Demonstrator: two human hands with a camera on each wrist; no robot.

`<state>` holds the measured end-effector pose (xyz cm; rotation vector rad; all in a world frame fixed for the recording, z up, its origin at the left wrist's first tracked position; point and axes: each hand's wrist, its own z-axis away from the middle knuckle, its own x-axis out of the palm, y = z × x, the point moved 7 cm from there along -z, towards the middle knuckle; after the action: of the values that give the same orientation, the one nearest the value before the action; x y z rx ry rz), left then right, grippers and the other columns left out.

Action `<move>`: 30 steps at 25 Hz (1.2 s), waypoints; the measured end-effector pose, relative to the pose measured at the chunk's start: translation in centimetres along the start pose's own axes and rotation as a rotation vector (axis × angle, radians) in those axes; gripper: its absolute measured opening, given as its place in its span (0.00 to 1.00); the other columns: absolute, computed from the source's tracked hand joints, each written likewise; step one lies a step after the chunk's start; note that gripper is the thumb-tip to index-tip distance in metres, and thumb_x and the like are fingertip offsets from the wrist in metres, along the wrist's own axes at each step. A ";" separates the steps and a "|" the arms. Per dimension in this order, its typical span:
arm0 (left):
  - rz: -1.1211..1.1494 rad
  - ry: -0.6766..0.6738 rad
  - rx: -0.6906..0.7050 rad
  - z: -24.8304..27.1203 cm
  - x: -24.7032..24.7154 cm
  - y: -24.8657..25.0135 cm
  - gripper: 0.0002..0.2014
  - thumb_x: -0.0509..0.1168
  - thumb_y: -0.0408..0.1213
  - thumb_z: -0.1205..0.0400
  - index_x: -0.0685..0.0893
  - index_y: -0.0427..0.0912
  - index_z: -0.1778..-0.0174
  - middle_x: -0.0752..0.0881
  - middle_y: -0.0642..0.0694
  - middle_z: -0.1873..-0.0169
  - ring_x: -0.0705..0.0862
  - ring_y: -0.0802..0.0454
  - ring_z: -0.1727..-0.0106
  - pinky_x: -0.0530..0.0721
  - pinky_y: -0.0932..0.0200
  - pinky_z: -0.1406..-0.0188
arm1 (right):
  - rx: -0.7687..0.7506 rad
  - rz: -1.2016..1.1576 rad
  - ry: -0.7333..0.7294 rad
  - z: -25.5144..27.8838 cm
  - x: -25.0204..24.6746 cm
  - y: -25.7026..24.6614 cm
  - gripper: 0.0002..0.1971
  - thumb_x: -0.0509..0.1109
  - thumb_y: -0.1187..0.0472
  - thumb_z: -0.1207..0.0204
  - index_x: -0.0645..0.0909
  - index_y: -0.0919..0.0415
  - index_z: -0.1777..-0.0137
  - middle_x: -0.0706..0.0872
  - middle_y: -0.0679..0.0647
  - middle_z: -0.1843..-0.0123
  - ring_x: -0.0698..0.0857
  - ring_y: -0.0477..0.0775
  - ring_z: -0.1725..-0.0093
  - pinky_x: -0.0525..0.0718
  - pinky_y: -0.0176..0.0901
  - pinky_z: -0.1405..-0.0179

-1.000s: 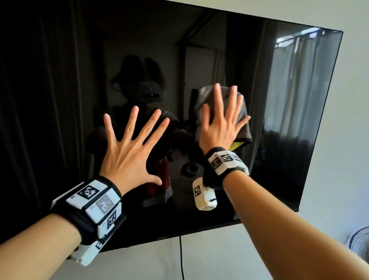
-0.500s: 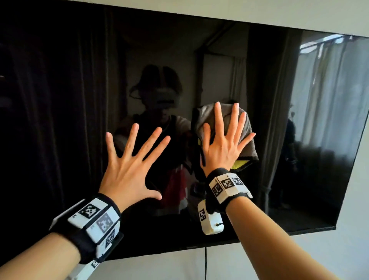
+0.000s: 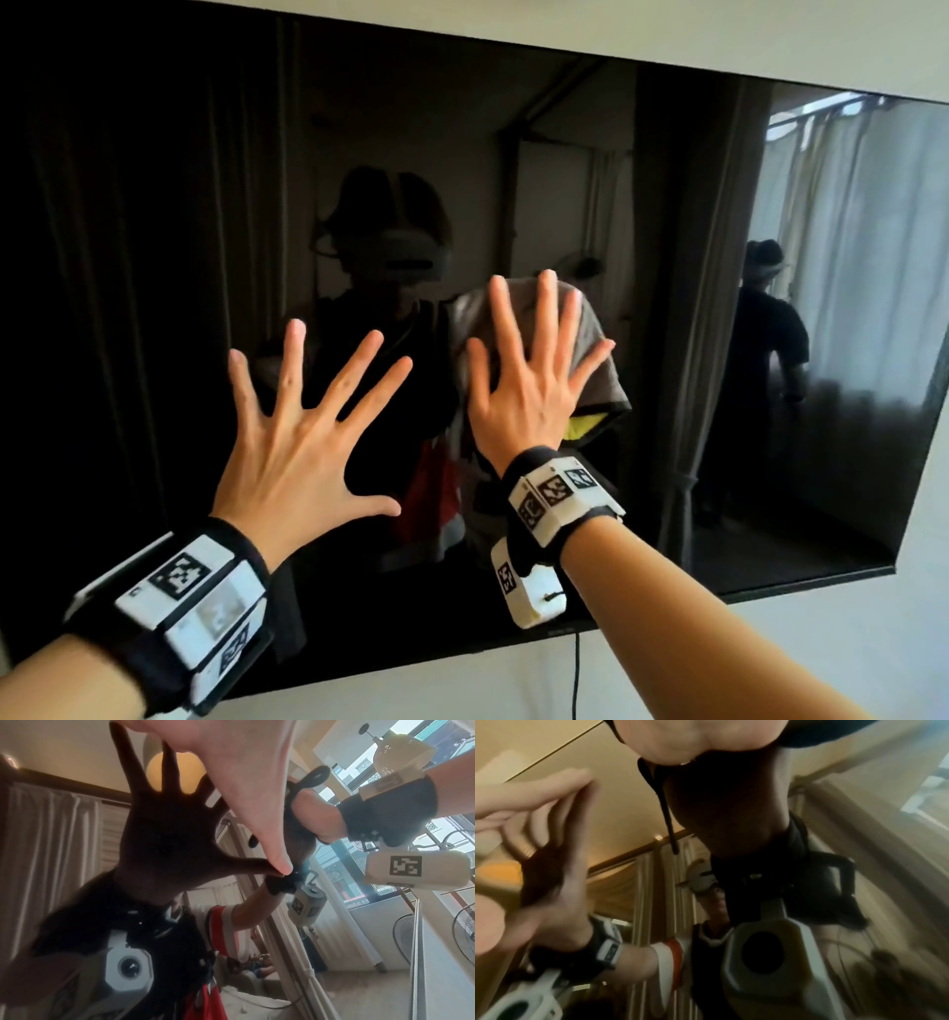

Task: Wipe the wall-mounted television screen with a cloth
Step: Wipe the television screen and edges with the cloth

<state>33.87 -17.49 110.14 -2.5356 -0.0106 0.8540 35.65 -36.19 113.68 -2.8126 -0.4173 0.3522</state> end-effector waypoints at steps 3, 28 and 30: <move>0.008 -0.012 0.007 0.0 0.6 -0.2 0.69 0.67 0.82 0.46 0.51 0.53 0.11 0.48 0.46 0.10 0.44 0.21 0.14 0.49 0.07 0.30 | -0.015 -0.018 0.057 -4.4 -0.4 -2.4 0.27 0.54 0.42 0.17 0.57 0.36 0.18 0.51 0.49 0.13 0.45 0.55 0.14 0.40 0.78 0.22; -0.010 0.021 -0.036 5.7 1.9 -10.8 0.68 0.63 0.84 0.45 0.49 0.57 0.11 0.46 0.45 0.10 0.44 0.25 0.13 0.52 0.08 0.29 | 0.011 -0.048 0.087 -0.1 3.2 -12.4 0.26 0.54 0.44 0.16 0.58 0.37 0.18 0.52 0.51 0.13 0.47 0.56 0.14 0.44 0.81 0.23; -0.002 0.036 -0.033 5.7 2.0 -11.0 0.67 0.63 0.83 0.44 0.49 0.56 0.11 0.45 0.45 0.10 0.43 0.25 0.13 0.51 0.09 0.28 | 0.025 -0.038 0.046 3.0 3.9 -12.7 0.26 0.54 0.45 0.16 0.57 0.38 0.18 0.52 0.52 0.13 0.45 0.57 0.14 0.44 0.82 0.24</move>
<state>33.75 -4.92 109.70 -2.5805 -0.0164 0.8141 35.29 -22.58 113.96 -2.7791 -0.4524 0.2826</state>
